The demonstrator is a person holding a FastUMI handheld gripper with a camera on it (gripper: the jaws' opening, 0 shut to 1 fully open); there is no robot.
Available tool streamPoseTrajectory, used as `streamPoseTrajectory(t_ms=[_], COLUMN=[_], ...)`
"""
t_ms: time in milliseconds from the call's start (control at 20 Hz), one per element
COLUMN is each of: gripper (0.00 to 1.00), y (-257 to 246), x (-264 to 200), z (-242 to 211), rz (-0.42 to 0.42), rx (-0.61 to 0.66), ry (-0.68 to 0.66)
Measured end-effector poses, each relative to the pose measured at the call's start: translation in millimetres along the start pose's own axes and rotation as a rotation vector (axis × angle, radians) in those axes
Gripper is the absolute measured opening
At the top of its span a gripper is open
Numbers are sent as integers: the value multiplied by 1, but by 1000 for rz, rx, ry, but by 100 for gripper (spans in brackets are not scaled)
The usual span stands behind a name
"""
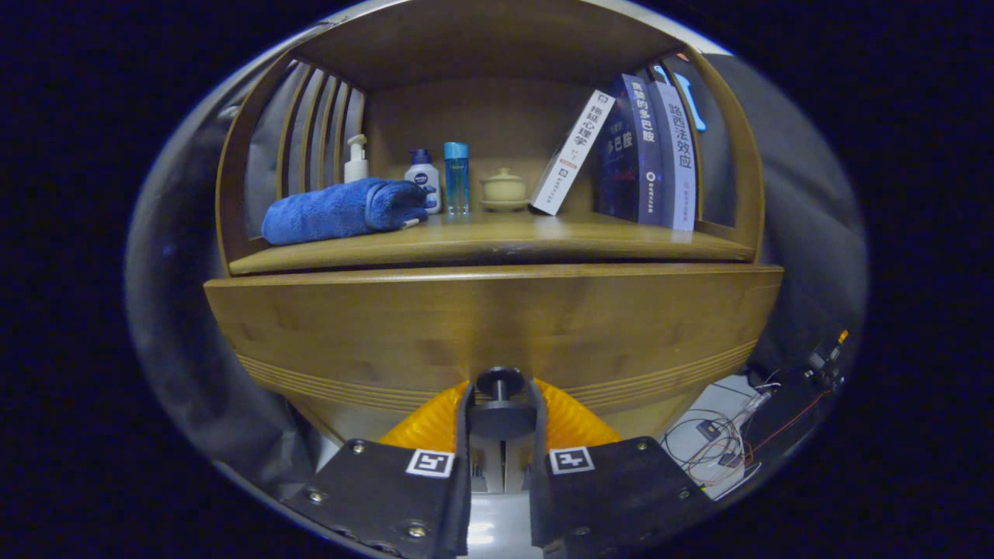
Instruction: Pull open the drawer, take out the items inside it, and place them on the countertop above the cabinet.
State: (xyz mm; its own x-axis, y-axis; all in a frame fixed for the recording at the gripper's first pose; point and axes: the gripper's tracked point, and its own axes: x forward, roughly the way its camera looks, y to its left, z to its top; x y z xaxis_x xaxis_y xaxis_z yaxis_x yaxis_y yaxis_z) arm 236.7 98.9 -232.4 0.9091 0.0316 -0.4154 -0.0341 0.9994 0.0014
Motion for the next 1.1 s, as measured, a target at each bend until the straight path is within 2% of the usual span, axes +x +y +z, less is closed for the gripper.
streamPoseTrajectory(t_ms=[450, 1100], gripper=[31, 30], y=[-5, -11], x=[-53, -104], z=[-17, -42], rz=[-9, -31], rx=[27, 30], ry=[-16, 45])
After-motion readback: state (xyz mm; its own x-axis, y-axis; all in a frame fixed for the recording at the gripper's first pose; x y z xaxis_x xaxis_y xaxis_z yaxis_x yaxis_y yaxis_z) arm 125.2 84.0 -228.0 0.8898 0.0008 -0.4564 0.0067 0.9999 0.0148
